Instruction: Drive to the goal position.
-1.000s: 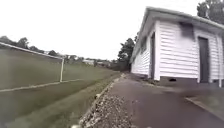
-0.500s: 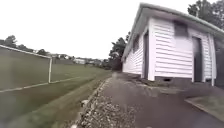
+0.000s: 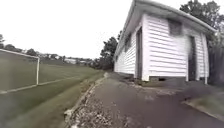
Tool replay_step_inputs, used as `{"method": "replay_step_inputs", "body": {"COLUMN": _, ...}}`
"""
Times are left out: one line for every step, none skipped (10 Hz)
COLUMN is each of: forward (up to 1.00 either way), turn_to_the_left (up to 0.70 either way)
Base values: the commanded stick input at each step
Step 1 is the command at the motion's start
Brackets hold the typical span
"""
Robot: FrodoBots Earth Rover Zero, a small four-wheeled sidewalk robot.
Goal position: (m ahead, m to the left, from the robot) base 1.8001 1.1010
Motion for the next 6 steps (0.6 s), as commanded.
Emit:
{"method": "replay_step_inputs", "body": {"forward": 0.7, "turn_to_the_left": -0.34}}
{"method": "replay_step_inputs", "body": {"forward": 0.7, "turn_to_the_left": -0.34}}
{"method": "replay_step_inputs", "body": {"forward": 0.7, "turn_to_the_left": -0.34}}
{"method": "replay_step_inputs", "body": {"forward": 0.7, "turn_to_the_left": -0.34}}
{"method": "replay_step_inputs", "body": {"forward": 0.7, "turn_to_the_left": -0.34}}
{"method": "replay_step_inputs", "body": {"forward": 0.7, "turn_to_the_left": -0.34}}
